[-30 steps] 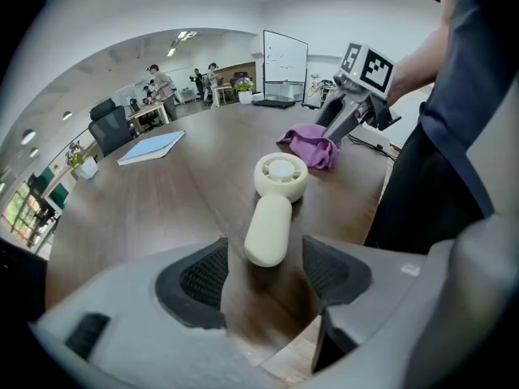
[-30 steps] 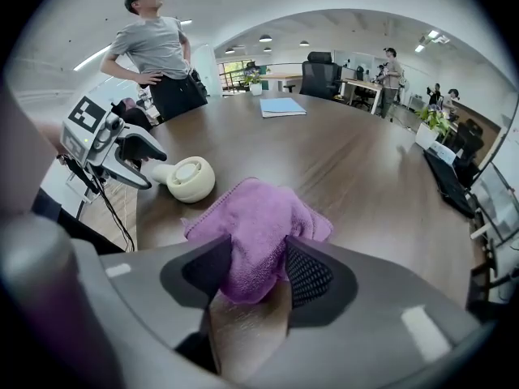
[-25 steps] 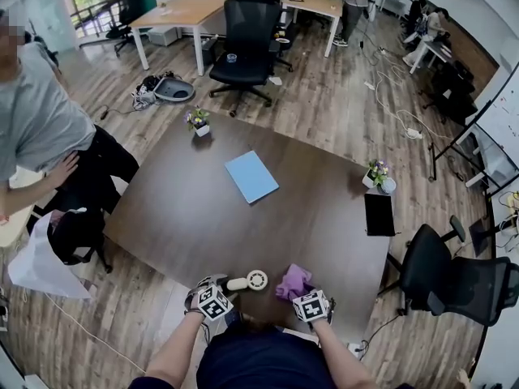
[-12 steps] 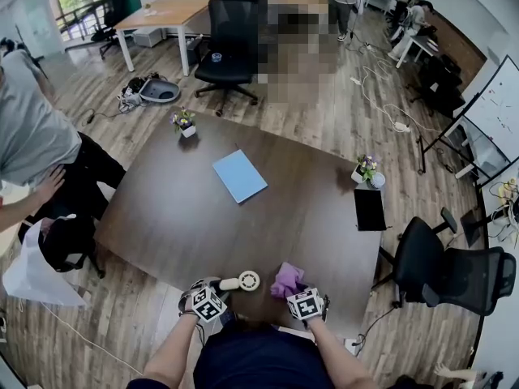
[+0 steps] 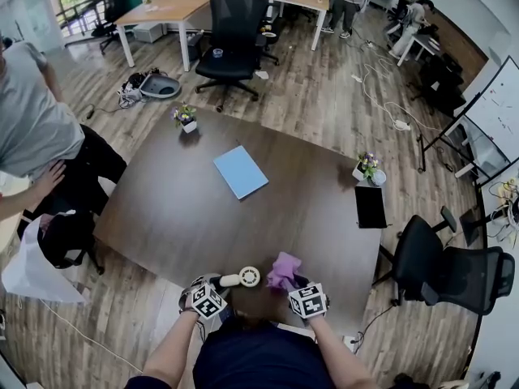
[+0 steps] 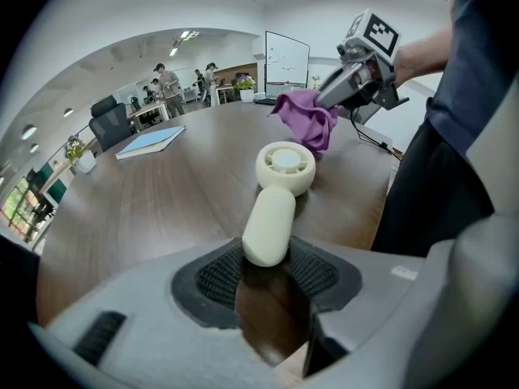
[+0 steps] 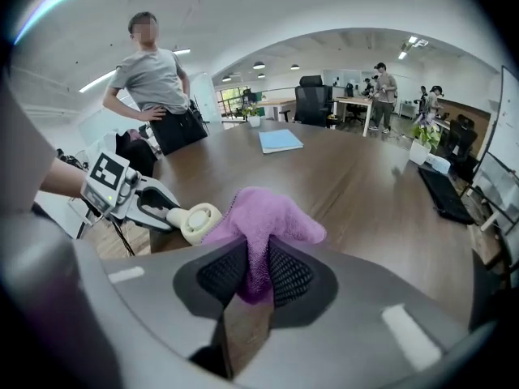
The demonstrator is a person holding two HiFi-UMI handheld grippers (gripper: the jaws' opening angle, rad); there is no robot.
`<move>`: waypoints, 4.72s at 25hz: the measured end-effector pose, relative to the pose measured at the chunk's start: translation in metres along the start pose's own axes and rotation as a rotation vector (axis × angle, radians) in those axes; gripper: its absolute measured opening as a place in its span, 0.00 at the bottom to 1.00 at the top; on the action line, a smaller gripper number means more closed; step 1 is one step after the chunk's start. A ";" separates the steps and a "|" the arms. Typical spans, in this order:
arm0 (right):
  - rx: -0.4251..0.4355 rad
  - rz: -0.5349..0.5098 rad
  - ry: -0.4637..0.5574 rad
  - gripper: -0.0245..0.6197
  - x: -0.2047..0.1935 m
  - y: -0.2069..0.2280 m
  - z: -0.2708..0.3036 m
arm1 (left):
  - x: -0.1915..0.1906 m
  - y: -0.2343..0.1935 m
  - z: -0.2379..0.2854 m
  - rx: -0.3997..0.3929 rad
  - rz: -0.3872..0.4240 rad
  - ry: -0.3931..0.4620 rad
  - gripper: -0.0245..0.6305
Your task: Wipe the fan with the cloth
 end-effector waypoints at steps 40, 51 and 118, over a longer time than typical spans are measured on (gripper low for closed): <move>0.368 -0.307 -0.091 0.15 0.058 -0.150 0.106 | -0.006 -0.002 0.001 -0.023 -0.026 0.056 0.30; 0.304 -0.382 -0.102 0.15 0.066 -0.148 0.101 | -0.008 -0.004 0.000 -0.022 -0.035 0.058 0.30; 0.186 -0.288 -0.091 0.15 0.024 -0.093 0.049 | -0.008 -0.005 0.002 -0.016 -0.060 0.033 0.30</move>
Point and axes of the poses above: the fingertips, and each gripper's own axes: z forward along the fingers, y to its right, x out of its top, the point moved 9 cm from there along -z, backward along the fingers, and after that the axes turned 4 degrees about -z, right-handed, at the moved point
